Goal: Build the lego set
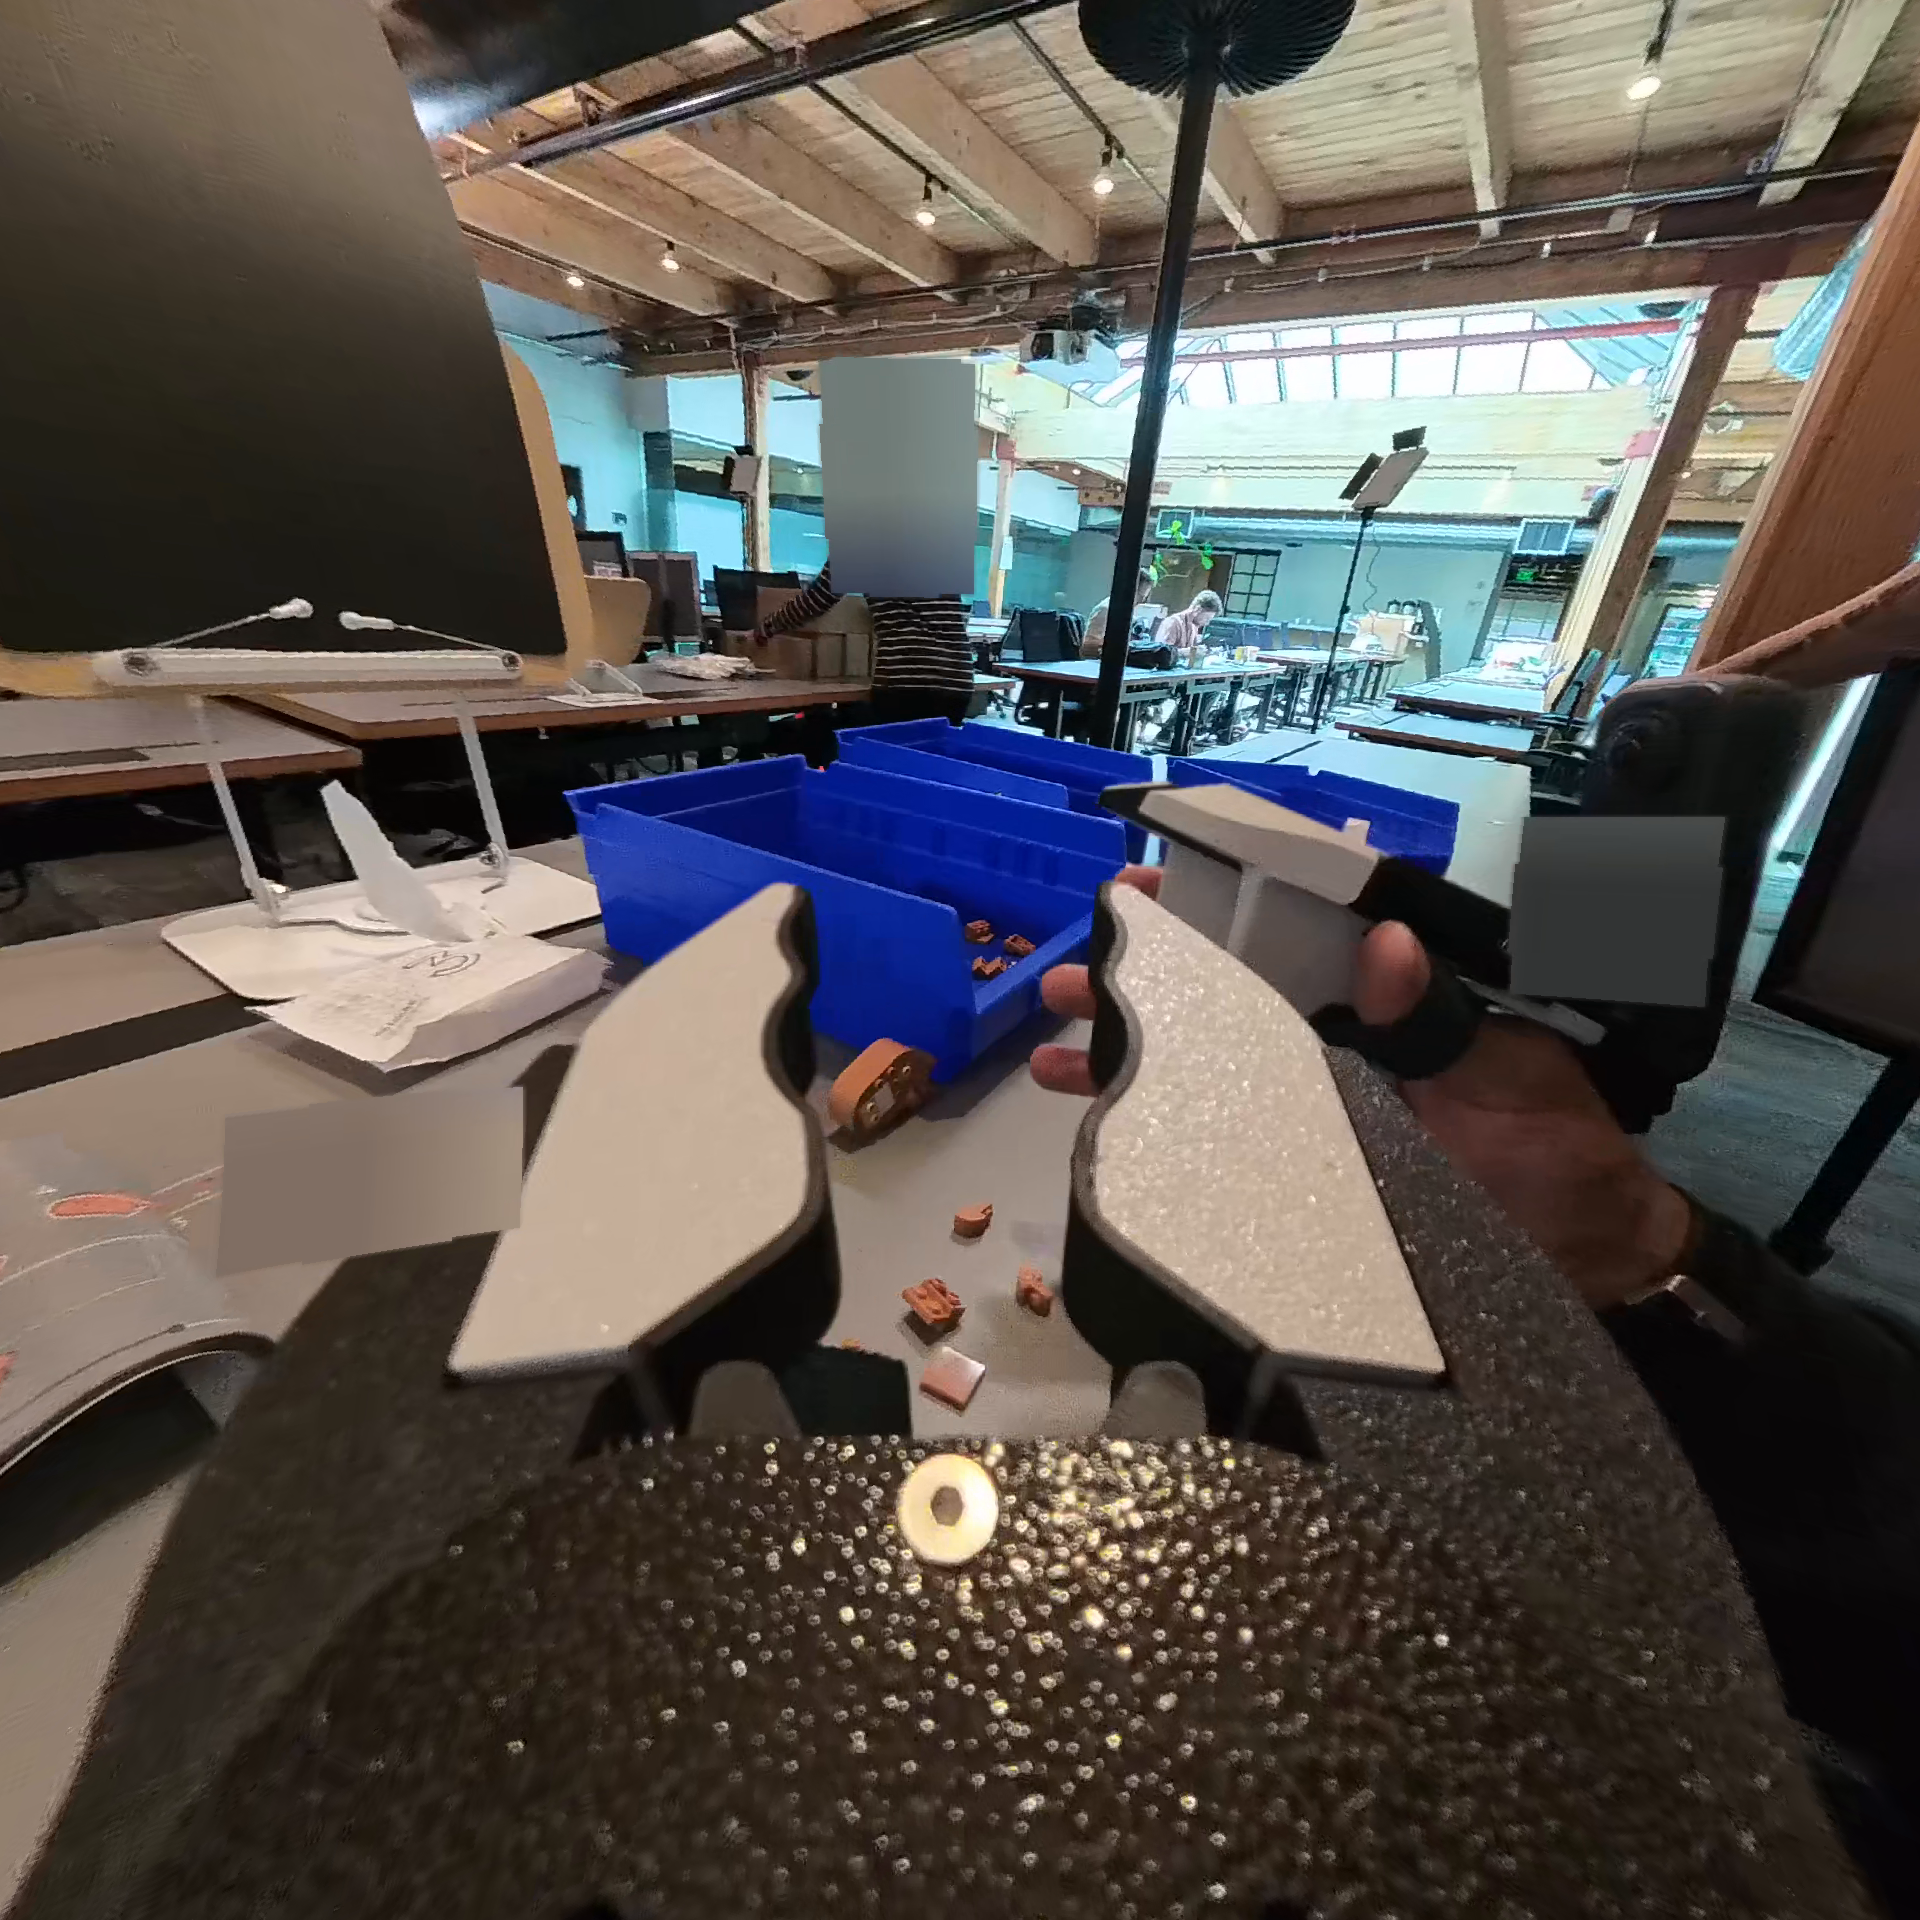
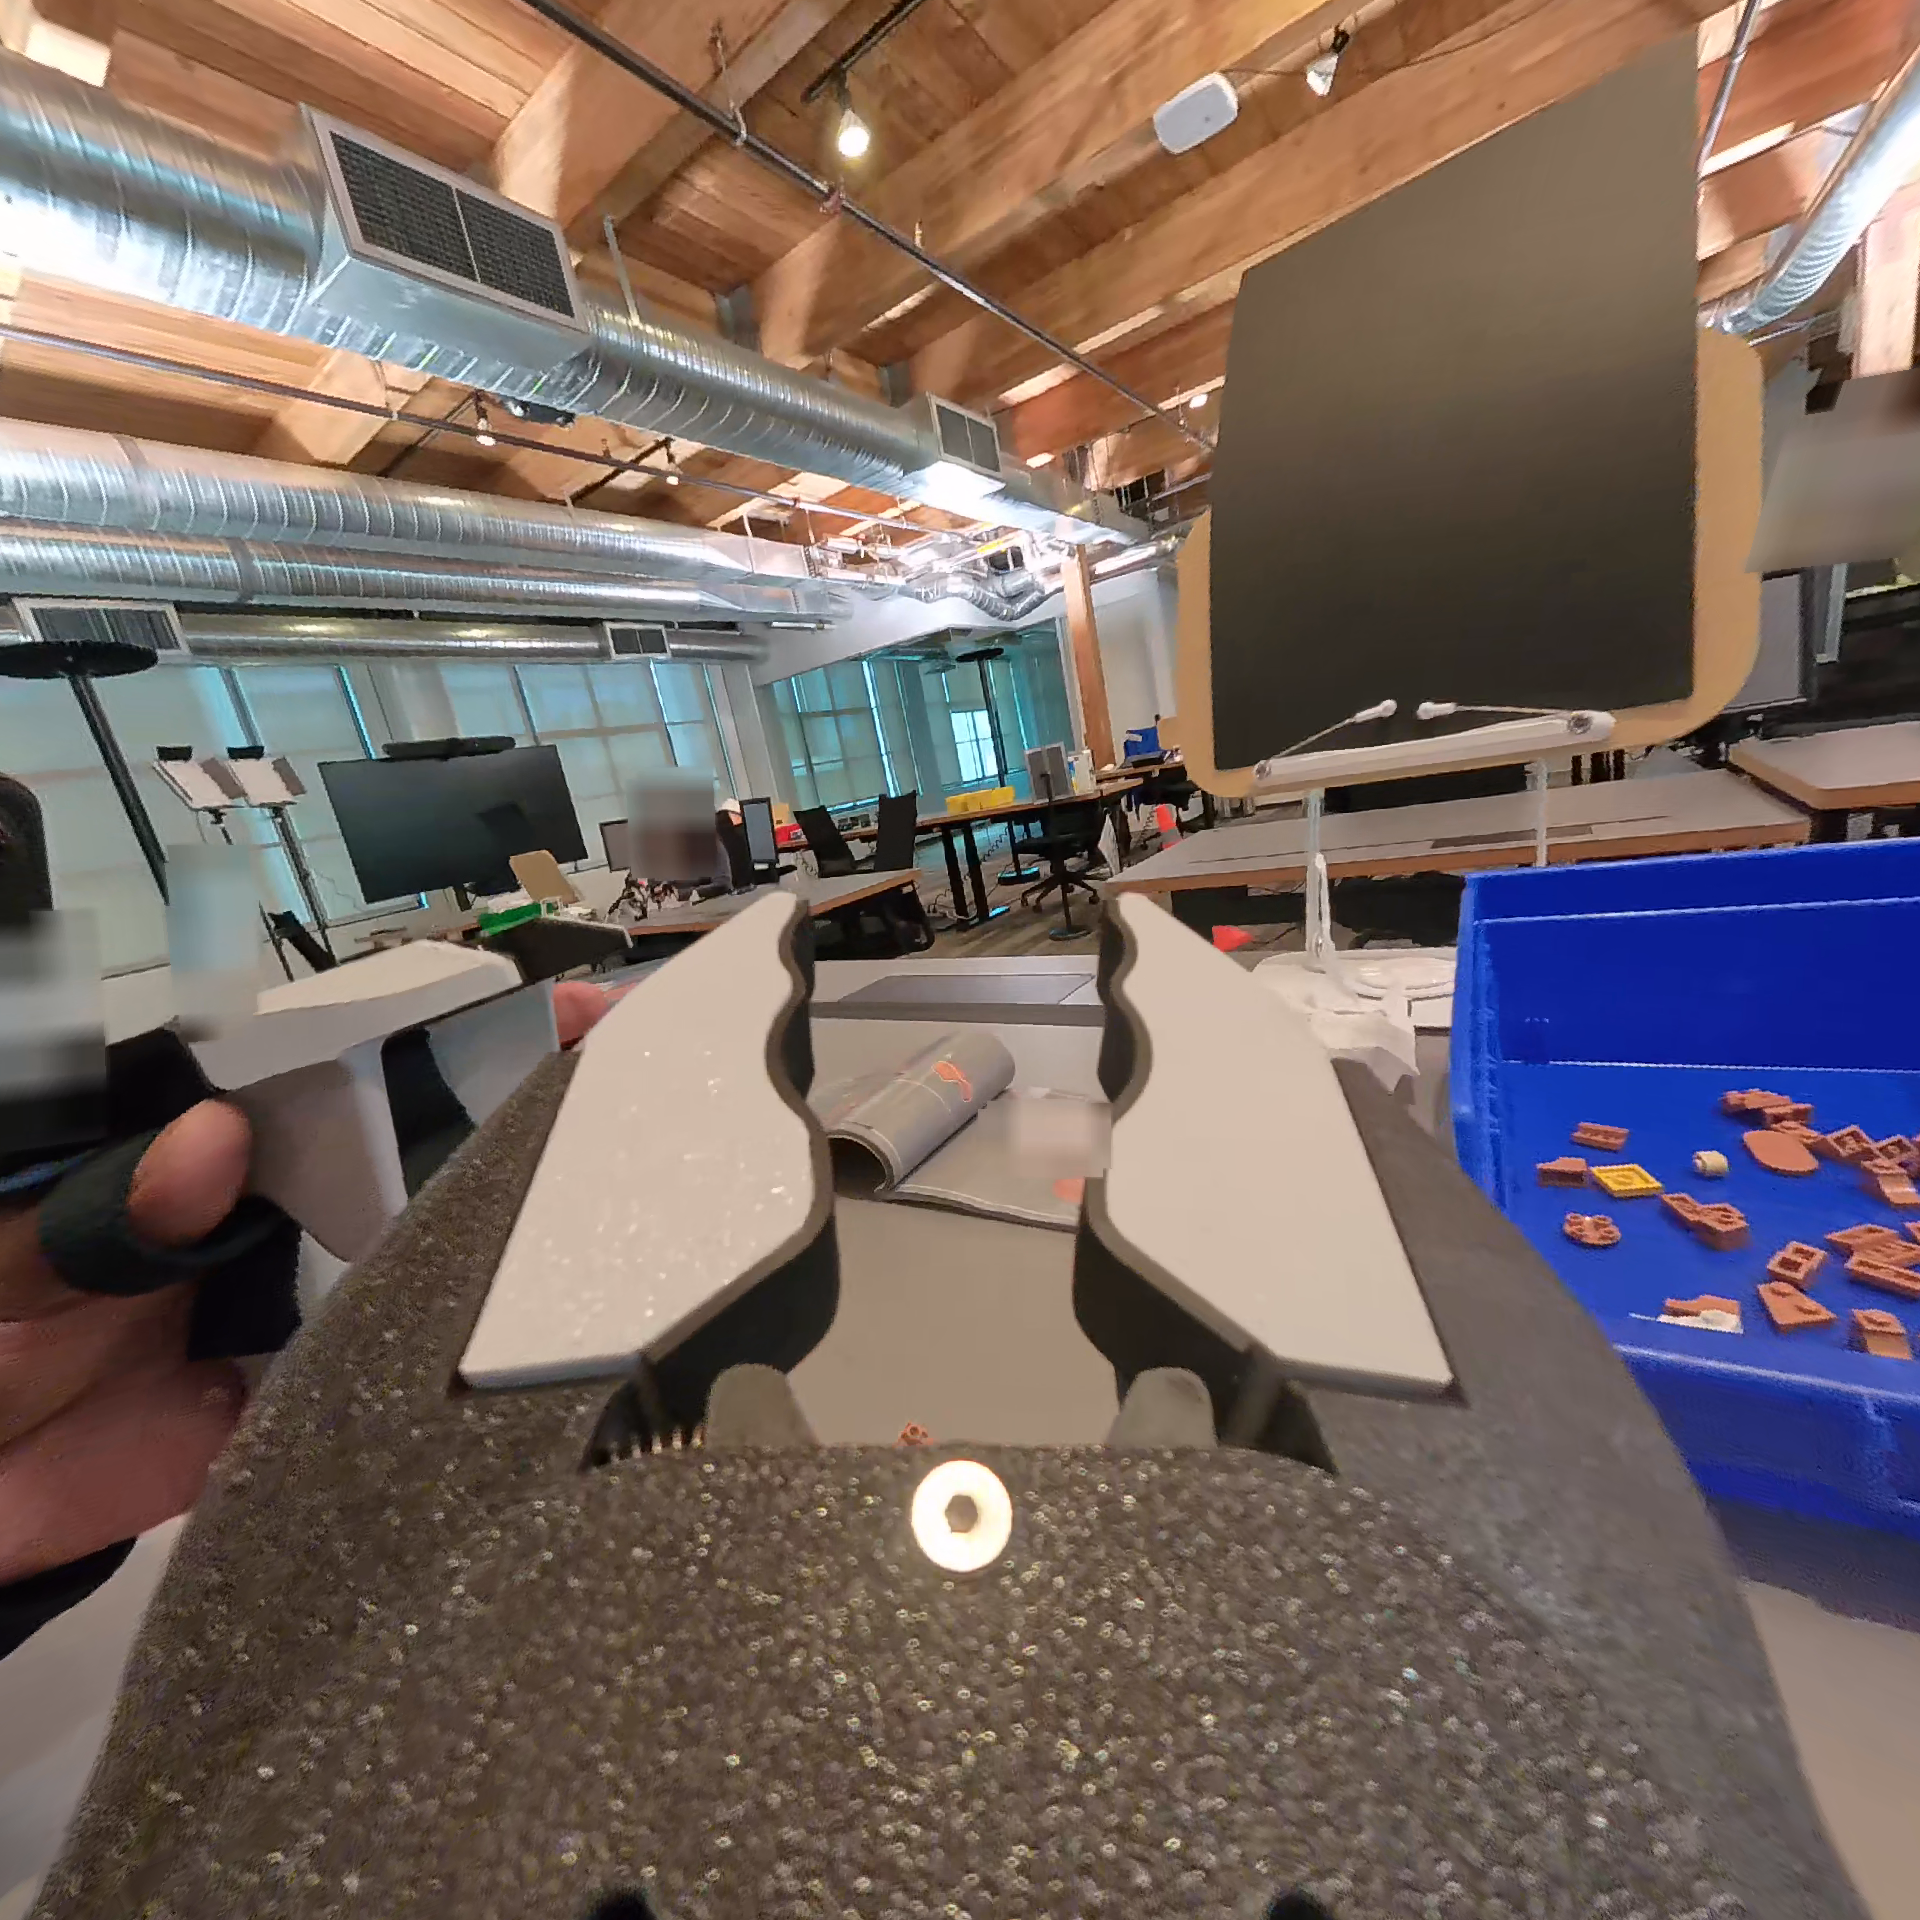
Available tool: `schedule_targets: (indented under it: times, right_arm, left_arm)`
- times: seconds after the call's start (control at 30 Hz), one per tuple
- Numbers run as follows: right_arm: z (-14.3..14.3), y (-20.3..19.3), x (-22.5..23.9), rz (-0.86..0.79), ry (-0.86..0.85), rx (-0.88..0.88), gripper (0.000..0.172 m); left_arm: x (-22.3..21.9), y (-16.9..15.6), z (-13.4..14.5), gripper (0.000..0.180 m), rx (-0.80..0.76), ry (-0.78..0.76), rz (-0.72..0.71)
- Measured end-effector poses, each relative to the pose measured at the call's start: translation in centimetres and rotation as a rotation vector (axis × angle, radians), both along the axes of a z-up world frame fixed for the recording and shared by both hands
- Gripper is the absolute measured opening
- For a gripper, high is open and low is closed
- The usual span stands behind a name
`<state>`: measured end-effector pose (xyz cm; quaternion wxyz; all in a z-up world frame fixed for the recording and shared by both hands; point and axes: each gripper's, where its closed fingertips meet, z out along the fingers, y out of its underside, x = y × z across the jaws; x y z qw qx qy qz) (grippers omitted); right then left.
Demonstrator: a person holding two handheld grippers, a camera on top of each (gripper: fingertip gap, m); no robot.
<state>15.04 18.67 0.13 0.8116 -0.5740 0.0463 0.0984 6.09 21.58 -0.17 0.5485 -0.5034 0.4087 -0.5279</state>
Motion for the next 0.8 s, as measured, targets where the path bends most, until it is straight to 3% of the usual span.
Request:
schedule_targets:
  times: [0.2, 0.43, 0.47, 0.53, 0.6, 0.63, 0.73, 0.8]
  right_arm:
    - [0.2, -0.2, -0.4, 0.002, -0.013, 0.023, 0.045]
    - [-0.5, -0.6, 0.2, -0.011, 0.015, 0.002, 0.052]
    - [-0.7, -0.7, 0.3, -0.020, -0.004, -0.007, 0.050]
    - [-1.5, -0.9, 0.0, 0.002, -0.048, -0.055, 0.025]
    - [-2.1, -1.1, 0.2, -0.006, -0.058, -0.091, 0.010]
    - [-2.3, -1.3, 0.5, -0.018, -0.059, -0.099, 0.002]
    - [-2.6, -1.9, 1.3, -0.047, -0.043, -0.109, 0.006]
    - [-2.9, -2.1, 2.0, -0.077, -0.026, -0.126, 0.024]
  left_arm:
    - [0.5, -0.1, -0.1, 0.045, -0.016, -0.003, -0.025]
    - [1.2, 0.0, -0.5, 0.044, 0.021, 0.018, -0.021]
    - [1.3, 0.3, -0.7, 0.044, 0.054, 0.036, 0.002]
    - [1.4, 0.3, -1.1, 0.034, 0.091, 0.068, -0.002]
    - [1.6, -0.1, -1.8, 0.004, 0.102, 0.104, -0.058]
    - [1.7, -0.3, -2.3, 0.000, 0.104, 0.139, -0.090]
    - [2.1, 0.4, -2.6, 0.002, 0.105, 0.169, -0.087]
    - [2.4, 1.5, -1.9, 0.034, 0.134, 0.142, -0.023]
